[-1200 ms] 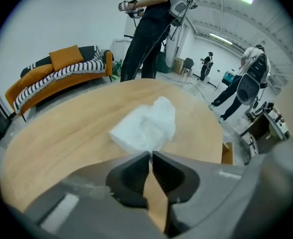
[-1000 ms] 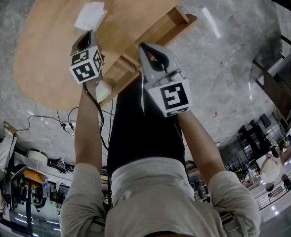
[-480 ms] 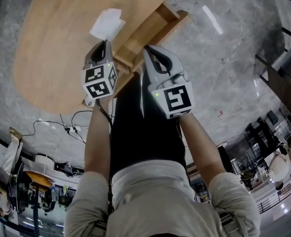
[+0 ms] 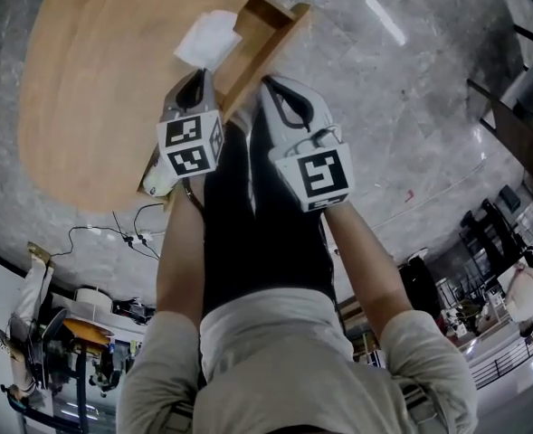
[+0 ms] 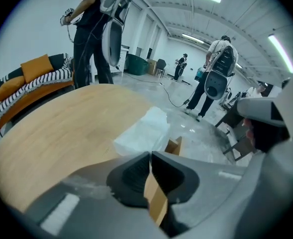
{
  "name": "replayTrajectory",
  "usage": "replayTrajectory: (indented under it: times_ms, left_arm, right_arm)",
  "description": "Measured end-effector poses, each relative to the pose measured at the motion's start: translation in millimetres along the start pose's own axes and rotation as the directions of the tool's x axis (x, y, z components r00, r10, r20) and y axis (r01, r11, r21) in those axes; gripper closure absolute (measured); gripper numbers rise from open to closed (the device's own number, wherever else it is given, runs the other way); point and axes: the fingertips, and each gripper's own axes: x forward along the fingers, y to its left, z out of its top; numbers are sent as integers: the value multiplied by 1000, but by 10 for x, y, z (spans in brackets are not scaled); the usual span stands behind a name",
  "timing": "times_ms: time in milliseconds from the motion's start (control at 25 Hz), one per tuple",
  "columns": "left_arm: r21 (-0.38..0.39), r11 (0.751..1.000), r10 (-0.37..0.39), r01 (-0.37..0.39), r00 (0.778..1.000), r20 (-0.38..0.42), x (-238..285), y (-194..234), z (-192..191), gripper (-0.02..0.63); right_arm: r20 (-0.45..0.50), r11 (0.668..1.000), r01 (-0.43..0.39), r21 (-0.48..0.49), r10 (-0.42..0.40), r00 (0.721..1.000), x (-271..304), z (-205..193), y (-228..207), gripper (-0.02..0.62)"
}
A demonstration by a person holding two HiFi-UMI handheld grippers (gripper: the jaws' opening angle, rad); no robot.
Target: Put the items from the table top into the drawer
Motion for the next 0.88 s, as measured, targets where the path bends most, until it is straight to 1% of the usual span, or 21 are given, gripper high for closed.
replayTrajectory:
  times_ms: [280, 440, 600, 720, 800, 880]
  left_arm:
    - [34, 999, -26, 27, 999, -23, 342, -421, -76, 573]
    - [28, 999, -45, 47, 998, -51, 584, -595, -157, 572]
    - [34, 998, -43, 47, 995, -95, 859, -657, -268, 572]
    - [47, 998, -31, 37, 991, -127, 1091, -634, -374, 572]
    - [53, 998, -14, 22, 989, -146, 1231, -596, -406, 572]
    - [59, 998, -2, 12, 987, -163, 1366, -611, -424, 572]
  right_arm:
    - [5, 999, 38, 31, -38, 999, -134, -124, -465, 588]
    - [-6, 996, 62, 59, -61, 998, -231, -252, -715, 589]
    - [-41, 995, 72, 67, -69, 997, -252, -367, -906, 589]
    - [-74, 997, 56, 57, -52, 996, -243, -396, -954, 588]
    - [-78, 997, 48, 54, -43, 996, -256, -369, -972, 589]
    - [-81, 996, 56, 65, -51, 995, -296, -385, -1041, 589]
